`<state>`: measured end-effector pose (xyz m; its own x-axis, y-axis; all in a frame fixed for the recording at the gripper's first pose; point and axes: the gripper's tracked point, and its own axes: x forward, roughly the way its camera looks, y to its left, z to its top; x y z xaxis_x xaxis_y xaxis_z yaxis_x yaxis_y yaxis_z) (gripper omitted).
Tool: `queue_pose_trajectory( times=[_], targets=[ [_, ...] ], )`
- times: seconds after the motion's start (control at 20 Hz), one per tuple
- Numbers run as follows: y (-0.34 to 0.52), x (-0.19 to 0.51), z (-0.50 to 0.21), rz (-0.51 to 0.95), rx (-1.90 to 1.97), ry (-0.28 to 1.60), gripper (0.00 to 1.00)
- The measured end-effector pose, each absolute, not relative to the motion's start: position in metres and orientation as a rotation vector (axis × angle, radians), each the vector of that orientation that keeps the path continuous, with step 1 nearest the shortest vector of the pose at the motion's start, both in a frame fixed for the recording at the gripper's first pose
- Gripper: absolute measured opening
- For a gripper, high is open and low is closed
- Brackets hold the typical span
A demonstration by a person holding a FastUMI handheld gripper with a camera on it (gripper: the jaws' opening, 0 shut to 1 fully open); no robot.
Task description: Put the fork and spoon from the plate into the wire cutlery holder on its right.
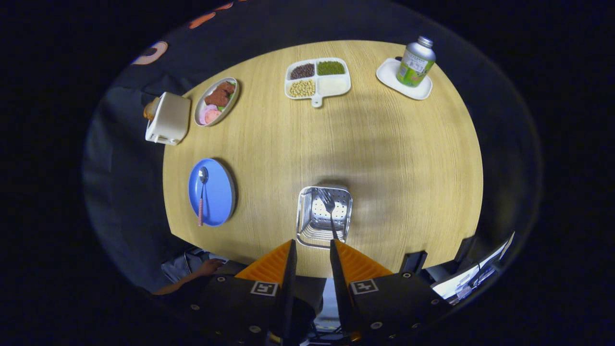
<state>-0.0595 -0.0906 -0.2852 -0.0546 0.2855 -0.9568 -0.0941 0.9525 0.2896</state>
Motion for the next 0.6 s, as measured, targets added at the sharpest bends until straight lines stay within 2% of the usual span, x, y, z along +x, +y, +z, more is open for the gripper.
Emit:
queue_pose_trajectory(
  times=[0.45,0.6],
  targets=[
    [-0.033,-0.016,-0.226,0.324,0.133,1.048,0.78],
    [-0.016,0.000,-0.197,0.311,0.107,0.830,0.85]
  ],
)
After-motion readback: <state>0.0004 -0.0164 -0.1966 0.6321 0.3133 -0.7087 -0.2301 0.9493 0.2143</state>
